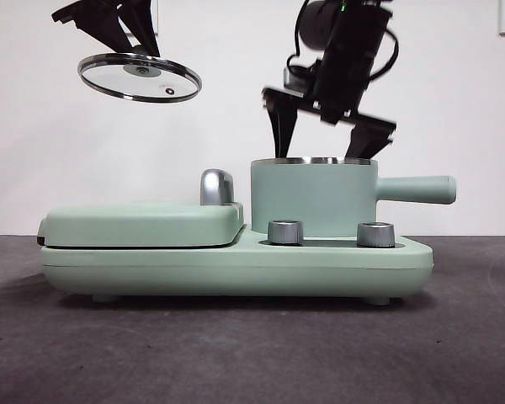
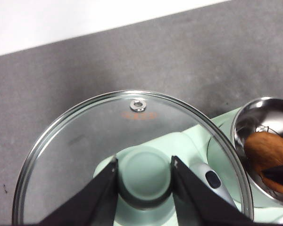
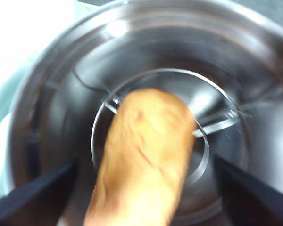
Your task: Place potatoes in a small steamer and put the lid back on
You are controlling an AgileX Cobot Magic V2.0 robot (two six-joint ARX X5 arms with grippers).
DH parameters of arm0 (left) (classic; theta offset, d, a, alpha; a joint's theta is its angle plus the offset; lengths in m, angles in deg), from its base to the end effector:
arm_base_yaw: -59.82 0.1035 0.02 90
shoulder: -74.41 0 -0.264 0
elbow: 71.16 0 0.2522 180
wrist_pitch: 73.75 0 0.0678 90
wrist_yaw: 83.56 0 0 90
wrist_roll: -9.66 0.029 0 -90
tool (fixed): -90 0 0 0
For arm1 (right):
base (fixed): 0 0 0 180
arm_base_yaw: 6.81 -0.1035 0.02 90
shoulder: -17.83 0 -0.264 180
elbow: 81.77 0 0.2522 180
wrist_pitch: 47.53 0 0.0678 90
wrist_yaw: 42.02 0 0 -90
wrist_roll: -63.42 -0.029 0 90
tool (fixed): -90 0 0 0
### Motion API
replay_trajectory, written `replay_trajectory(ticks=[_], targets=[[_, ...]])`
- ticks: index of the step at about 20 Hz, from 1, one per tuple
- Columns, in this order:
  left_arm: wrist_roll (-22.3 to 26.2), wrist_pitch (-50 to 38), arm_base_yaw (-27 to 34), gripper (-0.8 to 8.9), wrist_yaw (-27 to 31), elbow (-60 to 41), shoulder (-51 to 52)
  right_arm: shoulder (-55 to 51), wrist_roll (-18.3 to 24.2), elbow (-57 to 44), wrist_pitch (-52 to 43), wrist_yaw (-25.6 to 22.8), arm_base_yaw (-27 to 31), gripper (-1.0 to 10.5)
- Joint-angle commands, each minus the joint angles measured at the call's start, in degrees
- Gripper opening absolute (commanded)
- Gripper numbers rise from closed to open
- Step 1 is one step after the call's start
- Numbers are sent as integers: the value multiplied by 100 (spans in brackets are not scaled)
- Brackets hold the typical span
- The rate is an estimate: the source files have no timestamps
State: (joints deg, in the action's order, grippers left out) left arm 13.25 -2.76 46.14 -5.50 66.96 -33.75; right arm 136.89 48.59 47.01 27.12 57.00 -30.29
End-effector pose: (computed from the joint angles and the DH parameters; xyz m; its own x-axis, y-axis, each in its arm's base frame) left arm 0.3808 -0.0989 0.4172 0.6682 -0.3756 -0.6423 0.4222 0.9022 -0.0883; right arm 0.3996 0.1786 0.2895 0.3214 0.3105 -0.8946 -0.2267 0.9425 0.2457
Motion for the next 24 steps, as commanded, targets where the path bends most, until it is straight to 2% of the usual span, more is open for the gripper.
replay_trajectory(ticks=[1,4,9,13,24], targets=[[22,-120,-28,55,-33,210,26,70,0,898,610,-9,70,521],[22,-111,-72,55,-35,210,26,52,374,2048,2009,-295,118,521],[26,-103,-238,55,-35,208,26,-796,511,2000,2063,-304,83,519],[26,-44,-483,55,-35,199,26,-2201,710,1222,2061,-306,66,519],[295,-306,-1646,55,-35,188,22,-6343,824,-2402,2059,-310,-302,519]])
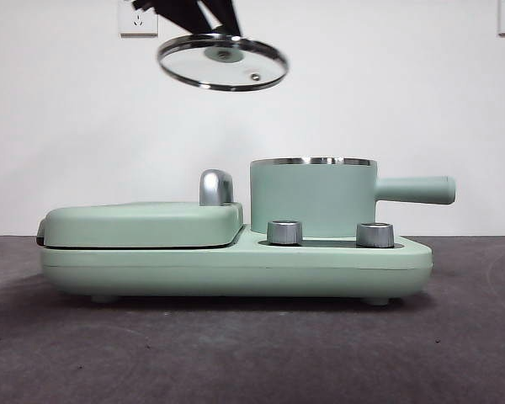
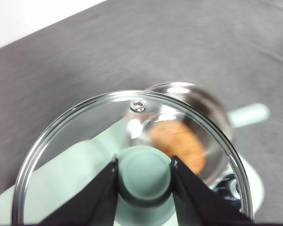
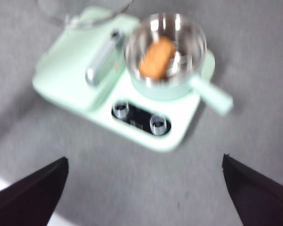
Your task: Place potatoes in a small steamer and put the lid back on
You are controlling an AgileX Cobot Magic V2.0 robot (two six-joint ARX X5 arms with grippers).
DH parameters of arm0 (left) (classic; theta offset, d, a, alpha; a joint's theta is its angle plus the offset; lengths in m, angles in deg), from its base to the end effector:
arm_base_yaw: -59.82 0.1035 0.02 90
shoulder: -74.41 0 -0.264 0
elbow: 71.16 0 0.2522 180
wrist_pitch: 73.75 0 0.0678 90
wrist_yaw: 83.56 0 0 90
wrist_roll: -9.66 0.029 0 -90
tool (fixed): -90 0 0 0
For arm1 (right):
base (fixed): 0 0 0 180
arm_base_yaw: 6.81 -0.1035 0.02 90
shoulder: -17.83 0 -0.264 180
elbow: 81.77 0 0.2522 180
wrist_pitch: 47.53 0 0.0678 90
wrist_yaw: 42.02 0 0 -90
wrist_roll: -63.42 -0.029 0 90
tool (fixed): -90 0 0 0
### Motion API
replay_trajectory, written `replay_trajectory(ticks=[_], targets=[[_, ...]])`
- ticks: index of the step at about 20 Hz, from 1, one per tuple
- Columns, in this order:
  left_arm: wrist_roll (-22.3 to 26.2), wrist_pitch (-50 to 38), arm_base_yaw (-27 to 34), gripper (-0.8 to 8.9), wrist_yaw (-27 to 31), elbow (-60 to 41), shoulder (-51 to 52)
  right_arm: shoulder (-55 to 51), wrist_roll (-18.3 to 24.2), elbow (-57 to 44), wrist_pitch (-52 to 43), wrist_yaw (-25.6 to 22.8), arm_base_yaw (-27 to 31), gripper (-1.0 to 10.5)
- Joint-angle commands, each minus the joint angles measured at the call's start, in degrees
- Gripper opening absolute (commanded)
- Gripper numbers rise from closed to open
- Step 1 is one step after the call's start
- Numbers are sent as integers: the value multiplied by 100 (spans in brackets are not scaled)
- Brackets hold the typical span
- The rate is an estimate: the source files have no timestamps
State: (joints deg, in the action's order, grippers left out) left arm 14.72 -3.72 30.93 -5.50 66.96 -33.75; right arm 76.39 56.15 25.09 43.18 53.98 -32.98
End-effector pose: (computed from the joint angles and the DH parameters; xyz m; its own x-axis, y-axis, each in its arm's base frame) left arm 0.3424 -0.1958 0.4184 0.5556 -0.5429 -0.6298 0.6586 0.7496 -0.0652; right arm 0.1076 0.0563 0.4519 0.6129 0.4177 -0.6707 -0.4272 0.8893 0.1634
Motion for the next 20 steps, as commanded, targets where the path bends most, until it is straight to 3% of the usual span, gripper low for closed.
replay_trajectory(ticks=[1,8,12,20], targets=[[186,-214,-216,55,-35,188,22,-553,68,-468,452,-9,-33,519],[376,-391,-767,55,-35,188,-92,-2267,17,-1928,385,-7,-31,519],[372,-638,-942,55,-35,188,-334,-2944,-308,-2433,-809,223,-31,519],[326,-1224,-994,55,-35,188,-1023,-3067,-391,-2680,-1178,363,-31,519]])
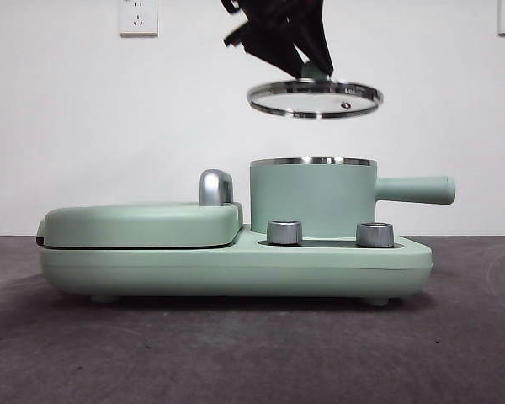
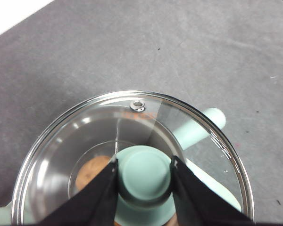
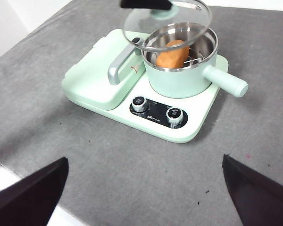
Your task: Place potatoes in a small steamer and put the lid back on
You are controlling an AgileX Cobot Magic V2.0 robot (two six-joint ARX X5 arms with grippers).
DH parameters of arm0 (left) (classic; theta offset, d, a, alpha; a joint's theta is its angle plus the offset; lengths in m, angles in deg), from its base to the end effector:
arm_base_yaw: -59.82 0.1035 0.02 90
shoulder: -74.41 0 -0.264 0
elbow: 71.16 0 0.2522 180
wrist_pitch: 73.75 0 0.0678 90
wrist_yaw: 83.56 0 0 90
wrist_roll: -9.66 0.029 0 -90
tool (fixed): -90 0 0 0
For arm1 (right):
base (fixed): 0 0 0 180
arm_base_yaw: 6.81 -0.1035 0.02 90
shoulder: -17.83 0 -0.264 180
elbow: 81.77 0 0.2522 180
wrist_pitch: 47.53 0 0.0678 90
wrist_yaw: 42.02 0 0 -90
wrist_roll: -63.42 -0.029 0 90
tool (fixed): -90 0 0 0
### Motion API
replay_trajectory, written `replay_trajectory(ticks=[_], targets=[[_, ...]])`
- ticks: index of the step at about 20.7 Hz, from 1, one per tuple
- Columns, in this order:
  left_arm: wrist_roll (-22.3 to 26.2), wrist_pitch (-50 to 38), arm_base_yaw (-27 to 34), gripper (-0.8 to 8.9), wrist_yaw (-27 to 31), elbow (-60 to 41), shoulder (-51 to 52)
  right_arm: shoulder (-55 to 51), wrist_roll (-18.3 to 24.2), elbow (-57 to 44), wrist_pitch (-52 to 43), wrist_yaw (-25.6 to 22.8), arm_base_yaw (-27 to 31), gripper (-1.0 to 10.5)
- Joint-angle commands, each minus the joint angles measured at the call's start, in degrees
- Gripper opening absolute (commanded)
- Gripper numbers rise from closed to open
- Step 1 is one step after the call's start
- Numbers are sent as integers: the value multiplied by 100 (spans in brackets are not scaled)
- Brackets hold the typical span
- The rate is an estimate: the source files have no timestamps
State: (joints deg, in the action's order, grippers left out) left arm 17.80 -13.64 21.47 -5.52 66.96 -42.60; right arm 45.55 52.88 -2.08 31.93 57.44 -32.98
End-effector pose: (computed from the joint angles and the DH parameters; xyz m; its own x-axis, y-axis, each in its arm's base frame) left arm 0.3491 -0.2839 0.3690 0.4677 -0.6342 -0.6157 0.7958 0.6053 -0.0191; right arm 0.0223 0.0163 0.3805 0.7128 0.5334 -0.4553 -0.4806 0.8444 0.2369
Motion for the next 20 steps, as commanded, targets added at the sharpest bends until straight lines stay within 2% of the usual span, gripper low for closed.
replay_trajectory(ticks=[1,8,13,20], targets=[[15,-313,-35,55,-33,188,-203,17,-63,37,-55,15,-31,519],[-31,-734,37,54,20,188,-498,17,-66,37,-52,17,-31,519],[-291,-730,184,54,17,188,-680,17,-70,37,-52,-2,-31,519],[-284,-704,210,54,15,188,-787,17,-87,37,-52,-48,-31,519]])
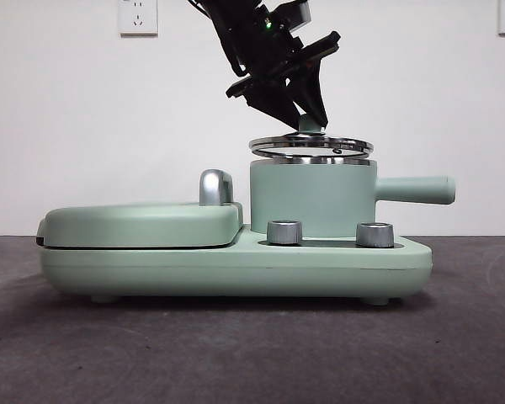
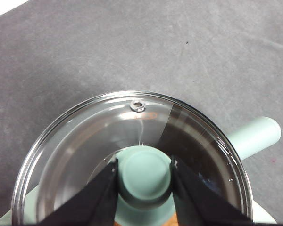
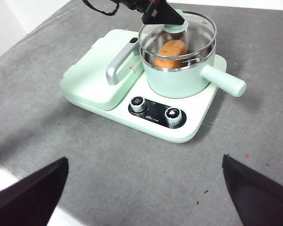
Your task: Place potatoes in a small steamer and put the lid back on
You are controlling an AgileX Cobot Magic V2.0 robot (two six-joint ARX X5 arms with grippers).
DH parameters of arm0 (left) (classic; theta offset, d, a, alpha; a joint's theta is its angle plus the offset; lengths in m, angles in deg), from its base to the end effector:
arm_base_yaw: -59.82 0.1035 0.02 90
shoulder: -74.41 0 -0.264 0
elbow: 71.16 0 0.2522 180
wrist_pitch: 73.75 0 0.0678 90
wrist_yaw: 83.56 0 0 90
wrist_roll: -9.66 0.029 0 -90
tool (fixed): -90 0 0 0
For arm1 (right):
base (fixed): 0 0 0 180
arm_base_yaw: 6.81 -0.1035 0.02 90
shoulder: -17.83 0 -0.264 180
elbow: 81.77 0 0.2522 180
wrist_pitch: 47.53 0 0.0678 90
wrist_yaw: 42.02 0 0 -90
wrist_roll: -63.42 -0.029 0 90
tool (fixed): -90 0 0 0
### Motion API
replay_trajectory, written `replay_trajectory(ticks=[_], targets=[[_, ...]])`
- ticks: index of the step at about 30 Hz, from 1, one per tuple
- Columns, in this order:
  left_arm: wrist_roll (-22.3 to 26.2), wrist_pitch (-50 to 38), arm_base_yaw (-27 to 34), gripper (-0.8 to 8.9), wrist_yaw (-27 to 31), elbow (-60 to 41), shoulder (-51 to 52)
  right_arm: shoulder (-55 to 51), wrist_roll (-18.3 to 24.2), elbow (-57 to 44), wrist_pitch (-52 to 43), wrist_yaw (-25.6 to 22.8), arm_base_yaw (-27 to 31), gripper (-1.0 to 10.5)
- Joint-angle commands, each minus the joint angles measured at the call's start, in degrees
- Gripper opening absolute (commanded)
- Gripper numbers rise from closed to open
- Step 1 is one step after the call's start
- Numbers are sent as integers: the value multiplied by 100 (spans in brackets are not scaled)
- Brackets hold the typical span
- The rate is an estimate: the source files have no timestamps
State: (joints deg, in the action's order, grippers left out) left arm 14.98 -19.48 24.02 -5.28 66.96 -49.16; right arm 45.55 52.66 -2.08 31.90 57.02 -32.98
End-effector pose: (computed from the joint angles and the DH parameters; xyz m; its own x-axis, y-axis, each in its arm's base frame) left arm 0.3892 -0.2879 0.3254 0.4920 -0.6053 -0.6257 0.7445 0.6651 -0.0579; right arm 0.0224 0.0161 0.3805 0.7172 0.5275 -0.4554 -0.4736 0.8483 0.2368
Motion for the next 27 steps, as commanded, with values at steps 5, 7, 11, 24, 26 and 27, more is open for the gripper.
replay_trajectory(ticks=[5,7,11,24,26,27], targets=[[-2,-66,-66,54,-9,188,-133,17,-81,37,-52,-9,-31,519],[-4,-63,-72,54,-9,188,-151,17,-81,37,-50,-11,-31,519],[-4,-63,-90,54,-9,188,-184,17,-81,37,-50,-11,-31,519],[131,120,-201,10,68,190,-280,17,-81,37,-50,-28,-31,519],[129,190,-201,10,236,190,-278,17,-81,37,-50,-28,-31,519],[129,240,-199,10,236,190,-278,17,-79,37,-50,-28,-31,519]])
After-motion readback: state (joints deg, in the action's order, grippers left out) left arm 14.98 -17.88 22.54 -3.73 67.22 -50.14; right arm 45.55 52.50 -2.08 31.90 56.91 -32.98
